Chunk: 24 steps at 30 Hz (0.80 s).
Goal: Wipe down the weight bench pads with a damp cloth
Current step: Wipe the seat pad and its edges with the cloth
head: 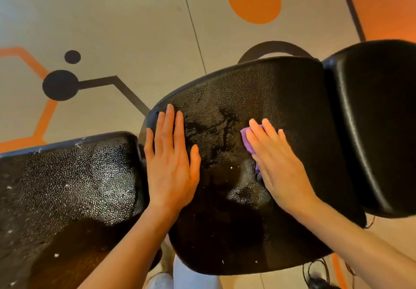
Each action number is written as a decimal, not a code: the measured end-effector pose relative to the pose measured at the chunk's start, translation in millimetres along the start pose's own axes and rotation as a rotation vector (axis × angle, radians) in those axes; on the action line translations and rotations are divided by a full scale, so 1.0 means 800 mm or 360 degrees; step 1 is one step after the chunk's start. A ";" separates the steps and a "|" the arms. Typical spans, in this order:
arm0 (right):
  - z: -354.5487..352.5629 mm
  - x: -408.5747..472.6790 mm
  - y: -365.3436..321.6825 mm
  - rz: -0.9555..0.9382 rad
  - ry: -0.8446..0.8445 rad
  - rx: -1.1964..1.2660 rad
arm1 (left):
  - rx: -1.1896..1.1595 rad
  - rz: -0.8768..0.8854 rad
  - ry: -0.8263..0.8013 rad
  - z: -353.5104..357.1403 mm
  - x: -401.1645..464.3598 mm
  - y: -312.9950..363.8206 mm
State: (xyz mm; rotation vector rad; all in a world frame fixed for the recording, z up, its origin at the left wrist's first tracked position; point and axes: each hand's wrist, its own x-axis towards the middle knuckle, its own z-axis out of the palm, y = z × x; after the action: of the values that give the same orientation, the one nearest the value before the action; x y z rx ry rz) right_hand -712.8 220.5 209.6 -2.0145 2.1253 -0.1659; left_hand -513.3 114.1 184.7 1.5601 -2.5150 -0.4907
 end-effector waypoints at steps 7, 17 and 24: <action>-0.003 0.109 0.000 0.0406 0.0300 0.0158 | -0.0064 0.0013 0.0044 0.004 -0.002 -0.001; -0.009 0.089 -0.012 0.0441 0.0232 0.0083 | -0.0114 0.0014 0.0069 0.005 -0.003 -0.003; -0.001 0.033 -0.038 0.0258 0.0058 -0.0134 | -0.0088 0.0011 0.0076 0.004 -0.001 0.000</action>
State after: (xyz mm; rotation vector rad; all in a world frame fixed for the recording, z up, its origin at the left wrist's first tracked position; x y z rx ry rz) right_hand -684.8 192.0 215.6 -1.8855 2.3432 -0.0895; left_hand -513.9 115.1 181.6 1.5248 -2.4493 -0.5114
